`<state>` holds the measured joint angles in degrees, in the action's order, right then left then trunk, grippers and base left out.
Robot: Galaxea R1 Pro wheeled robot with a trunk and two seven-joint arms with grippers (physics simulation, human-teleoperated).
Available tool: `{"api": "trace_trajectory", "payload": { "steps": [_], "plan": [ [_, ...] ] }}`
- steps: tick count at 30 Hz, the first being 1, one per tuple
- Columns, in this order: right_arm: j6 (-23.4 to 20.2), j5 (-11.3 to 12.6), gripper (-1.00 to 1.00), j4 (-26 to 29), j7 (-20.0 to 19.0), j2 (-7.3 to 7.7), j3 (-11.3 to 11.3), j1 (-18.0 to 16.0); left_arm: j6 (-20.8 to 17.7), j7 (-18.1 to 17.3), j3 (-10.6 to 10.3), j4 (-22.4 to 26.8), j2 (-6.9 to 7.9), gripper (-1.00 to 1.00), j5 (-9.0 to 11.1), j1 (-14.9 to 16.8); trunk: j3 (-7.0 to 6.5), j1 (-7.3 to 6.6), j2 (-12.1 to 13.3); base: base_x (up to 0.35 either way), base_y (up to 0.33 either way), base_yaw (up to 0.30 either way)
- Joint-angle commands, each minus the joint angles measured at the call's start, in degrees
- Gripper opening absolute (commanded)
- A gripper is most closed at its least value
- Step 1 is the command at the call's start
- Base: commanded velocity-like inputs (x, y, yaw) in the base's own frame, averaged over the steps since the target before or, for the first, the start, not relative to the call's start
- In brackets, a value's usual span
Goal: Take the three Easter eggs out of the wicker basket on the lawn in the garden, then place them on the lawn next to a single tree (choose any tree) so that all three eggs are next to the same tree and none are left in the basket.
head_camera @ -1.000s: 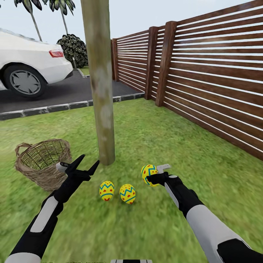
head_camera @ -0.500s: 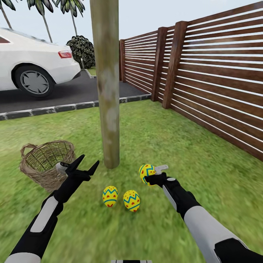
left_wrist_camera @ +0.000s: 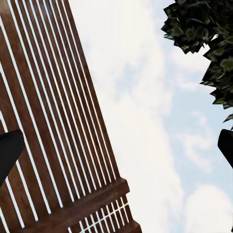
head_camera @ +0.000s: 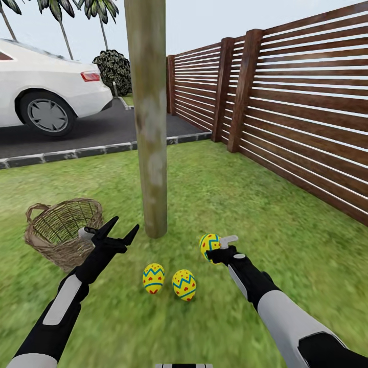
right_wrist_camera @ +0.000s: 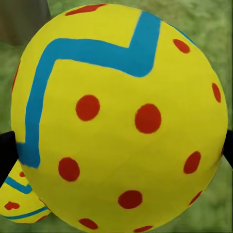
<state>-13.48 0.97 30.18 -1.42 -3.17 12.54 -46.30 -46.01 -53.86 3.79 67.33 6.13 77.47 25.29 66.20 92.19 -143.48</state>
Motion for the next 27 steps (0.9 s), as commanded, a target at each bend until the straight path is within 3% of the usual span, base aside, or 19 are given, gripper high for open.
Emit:
{"api": "trace_trajectory", "payload": {
  "steps": [1,20,27],
  "plan": [
    [-0.3,0.1,-1.0,0.0,0.2,0.07,0.1,0.0,-0.3,0.0,0.0,0.0,-0.02,1.0,0.2,0.0,0.27,0.01,0.0,0.0,0.0,0.0],
    [-0.1,0.4,-1.0,-0.6,0.2,0.01,0.2,0.2,-0.3,0.1,0.0,0.0,0.02,1.0,0.2,0.0,4.48,0.5,-0.3,0.0,0.0,0.0],
    [1.9,0.4,-1.0,-0.7,0.2,0.01,0.1,0.2,-0.3,0.1,0.0,0.0,0.02,1.0,0.2,0.0,6.03,0.68,-0.4,0.0,0.0,0.0]
  ]
}}
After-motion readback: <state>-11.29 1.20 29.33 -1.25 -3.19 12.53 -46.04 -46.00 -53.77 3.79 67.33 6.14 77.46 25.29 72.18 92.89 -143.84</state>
